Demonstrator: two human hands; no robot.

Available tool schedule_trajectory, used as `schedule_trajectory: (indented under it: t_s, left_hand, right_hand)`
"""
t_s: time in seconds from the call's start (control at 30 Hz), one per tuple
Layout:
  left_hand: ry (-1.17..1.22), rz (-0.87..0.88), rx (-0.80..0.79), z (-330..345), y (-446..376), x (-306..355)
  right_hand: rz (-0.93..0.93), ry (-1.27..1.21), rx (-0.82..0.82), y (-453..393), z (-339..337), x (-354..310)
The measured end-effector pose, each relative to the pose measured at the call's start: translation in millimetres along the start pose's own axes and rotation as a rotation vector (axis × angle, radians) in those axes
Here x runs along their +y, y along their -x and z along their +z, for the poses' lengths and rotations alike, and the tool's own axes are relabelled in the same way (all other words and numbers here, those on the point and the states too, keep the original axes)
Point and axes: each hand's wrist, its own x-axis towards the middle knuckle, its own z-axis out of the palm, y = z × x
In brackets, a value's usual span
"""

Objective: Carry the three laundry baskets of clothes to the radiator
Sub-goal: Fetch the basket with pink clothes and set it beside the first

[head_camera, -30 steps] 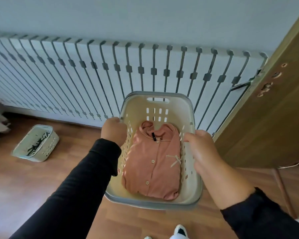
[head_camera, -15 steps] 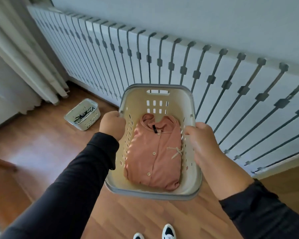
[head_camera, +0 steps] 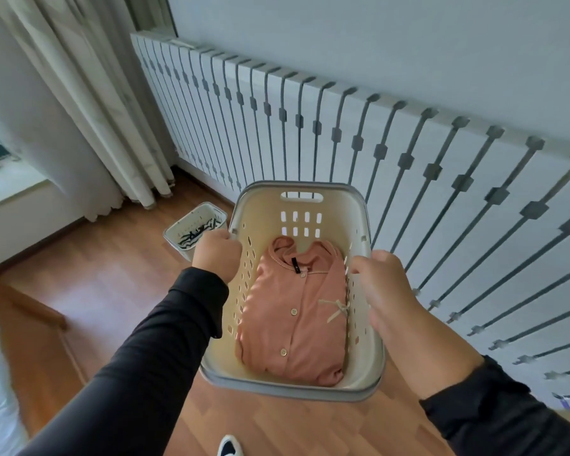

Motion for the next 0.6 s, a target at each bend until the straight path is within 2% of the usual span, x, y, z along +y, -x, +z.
schedule_trajectory:
  t_s: [0.07,0.37,0.6]
  left_hand:
    - [0.048,-0.012,-0.029,-21.1,-25.7,-9.3]
    - [-0.074,0.047,-0.067,-124.8,-129.2,-44.2]
    - [-0.019,0.033,-0.098,-151.3,-200.2,-62.6]
  right_hand:
    - [0.008,-0.014,0.031,0.4,32.9,-4.8]
    - [0.086,-0.162,0.036,3.5,181.1,-35.5]
    - [0.096,-0.136,0.031,-21.3,245.8,-52.8]
